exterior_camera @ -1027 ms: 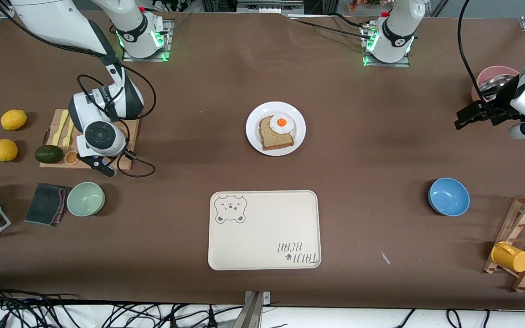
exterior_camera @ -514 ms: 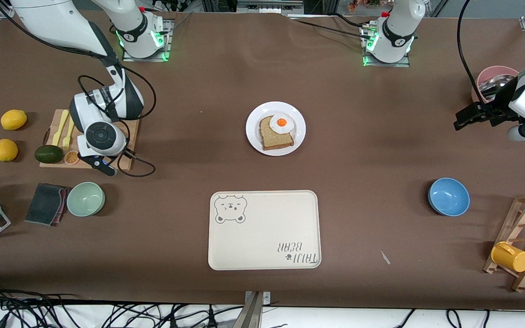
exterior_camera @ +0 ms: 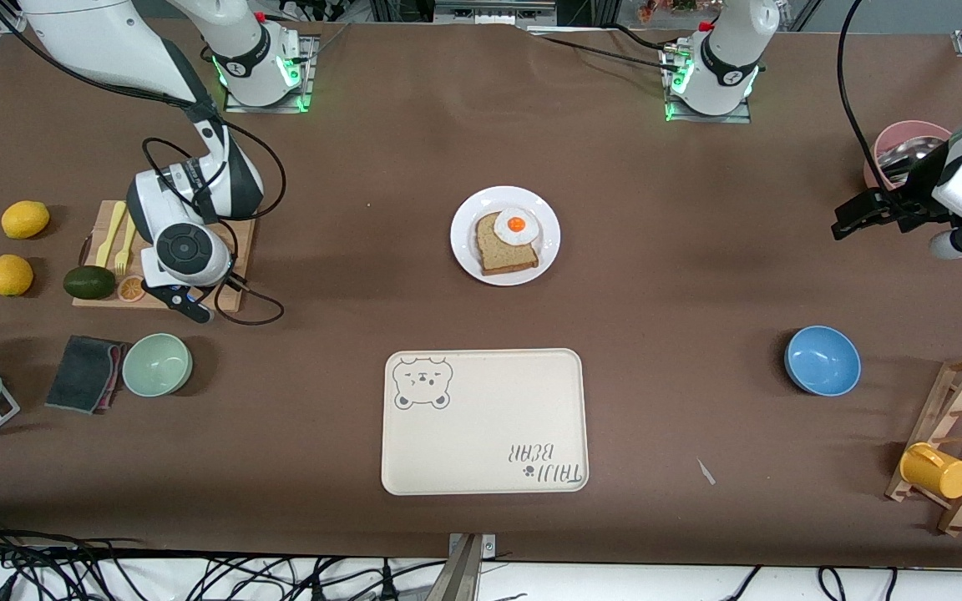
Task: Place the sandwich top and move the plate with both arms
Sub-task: 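Close the right gripper on the bread slice edge, then lift the bread with the right gripper and carry it to the plate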
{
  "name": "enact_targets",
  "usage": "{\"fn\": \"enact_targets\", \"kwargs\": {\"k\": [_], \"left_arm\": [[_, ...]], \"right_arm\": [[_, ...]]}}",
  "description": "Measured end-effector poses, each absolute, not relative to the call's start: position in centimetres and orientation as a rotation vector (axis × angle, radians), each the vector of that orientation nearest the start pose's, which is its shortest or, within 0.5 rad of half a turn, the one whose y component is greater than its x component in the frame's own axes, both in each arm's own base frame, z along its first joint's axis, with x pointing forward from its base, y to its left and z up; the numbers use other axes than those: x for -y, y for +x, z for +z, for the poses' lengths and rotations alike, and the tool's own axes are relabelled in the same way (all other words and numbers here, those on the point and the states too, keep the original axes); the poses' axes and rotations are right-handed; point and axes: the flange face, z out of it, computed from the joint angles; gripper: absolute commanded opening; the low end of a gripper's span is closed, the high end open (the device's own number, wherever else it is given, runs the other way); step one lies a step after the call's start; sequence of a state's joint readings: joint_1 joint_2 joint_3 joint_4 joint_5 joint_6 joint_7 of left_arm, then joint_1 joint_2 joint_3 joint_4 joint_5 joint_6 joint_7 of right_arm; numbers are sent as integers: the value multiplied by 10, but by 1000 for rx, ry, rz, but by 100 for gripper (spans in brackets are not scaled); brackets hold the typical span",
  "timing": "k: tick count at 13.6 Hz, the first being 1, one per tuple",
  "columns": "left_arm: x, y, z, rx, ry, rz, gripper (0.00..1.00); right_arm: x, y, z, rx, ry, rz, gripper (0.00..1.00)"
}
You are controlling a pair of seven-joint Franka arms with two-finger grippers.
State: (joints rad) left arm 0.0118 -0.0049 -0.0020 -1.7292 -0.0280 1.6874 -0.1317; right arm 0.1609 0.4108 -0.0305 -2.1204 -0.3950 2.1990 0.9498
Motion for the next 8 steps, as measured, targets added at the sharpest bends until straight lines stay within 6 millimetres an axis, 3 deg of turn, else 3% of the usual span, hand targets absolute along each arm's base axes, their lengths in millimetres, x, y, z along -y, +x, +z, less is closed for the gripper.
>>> {"fn": "enact_targets", "kwargs": {"k": [4,8], "left_arm": [[-3,557,562,230,-3158,61,100],[-3,557,562,230,-3158,60,100]], "right_arm": [[-68,557,227,-989,-3451,271,0],[-122,561,259,-1114,-3410,333,0]]}}
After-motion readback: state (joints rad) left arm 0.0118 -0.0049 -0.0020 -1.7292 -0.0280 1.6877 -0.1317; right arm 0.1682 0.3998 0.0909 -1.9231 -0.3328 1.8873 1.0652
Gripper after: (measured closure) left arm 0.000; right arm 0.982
